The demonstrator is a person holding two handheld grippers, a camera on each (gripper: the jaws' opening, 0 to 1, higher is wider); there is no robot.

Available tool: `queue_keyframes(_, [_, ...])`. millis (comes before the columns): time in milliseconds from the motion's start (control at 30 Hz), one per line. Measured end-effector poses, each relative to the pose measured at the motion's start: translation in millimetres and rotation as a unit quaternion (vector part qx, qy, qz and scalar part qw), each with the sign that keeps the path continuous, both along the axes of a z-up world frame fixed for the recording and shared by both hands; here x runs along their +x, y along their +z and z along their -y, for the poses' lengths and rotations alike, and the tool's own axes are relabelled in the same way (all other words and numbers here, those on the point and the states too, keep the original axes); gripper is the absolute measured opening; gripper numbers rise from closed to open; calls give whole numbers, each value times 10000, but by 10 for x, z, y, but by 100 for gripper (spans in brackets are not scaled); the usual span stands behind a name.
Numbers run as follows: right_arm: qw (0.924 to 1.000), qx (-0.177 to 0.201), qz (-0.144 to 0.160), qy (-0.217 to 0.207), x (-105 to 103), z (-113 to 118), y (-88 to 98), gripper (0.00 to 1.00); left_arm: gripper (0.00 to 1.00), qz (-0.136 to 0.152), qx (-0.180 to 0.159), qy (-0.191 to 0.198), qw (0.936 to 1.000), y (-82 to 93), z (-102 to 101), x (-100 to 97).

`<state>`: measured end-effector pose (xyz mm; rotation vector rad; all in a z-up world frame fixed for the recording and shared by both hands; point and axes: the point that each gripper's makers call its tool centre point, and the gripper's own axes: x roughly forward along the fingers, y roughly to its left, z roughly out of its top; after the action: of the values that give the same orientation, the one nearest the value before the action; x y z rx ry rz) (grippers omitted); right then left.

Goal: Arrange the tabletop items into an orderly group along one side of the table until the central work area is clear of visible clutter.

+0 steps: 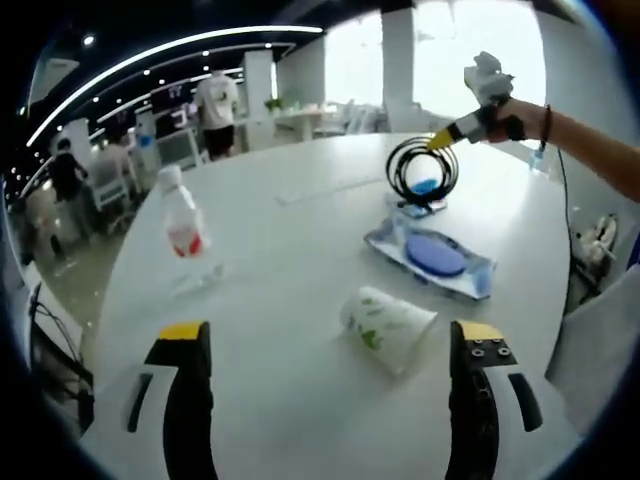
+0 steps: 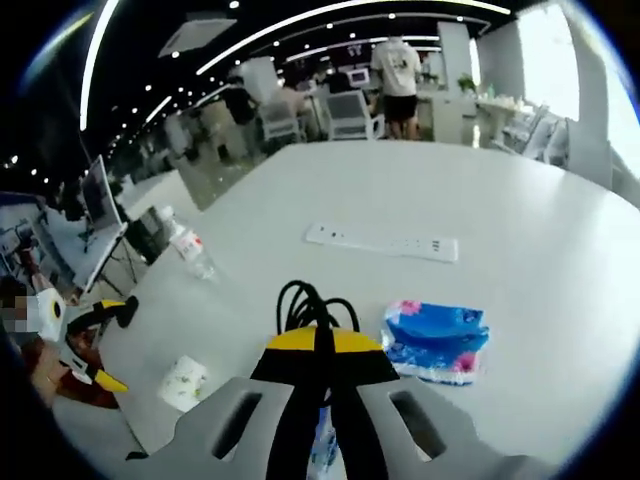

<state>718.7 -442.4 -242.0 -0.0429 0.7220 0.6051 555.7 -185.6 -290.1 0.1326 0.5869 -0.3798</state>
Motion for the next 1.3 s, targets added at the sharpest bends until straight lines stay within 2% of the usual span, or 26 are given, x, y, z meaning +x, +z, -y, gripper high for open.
queue_keyframes(367, [9995, -107, -66, -292, -149, 405, 13, 2, 95, -45, 26, -87, 9999, -30, 56, -7])
queue_keyframes(667, [9983, -235, -243, -478, -296, 687, -121, 2, 94, -71, 47, -161, 9998, -50, 93, -29])
queue_keyframes(733, [9981, -247, -268, -489, -321, 717, -149, 2, 94, -68, 3, -57, 10000, -52, 85, -25])
queue_keyframes(1300, [9949, -177, -680, -723, -488, 974, -455, 2, 93, -87, 29, -212, 9997, -81, 145, -45])
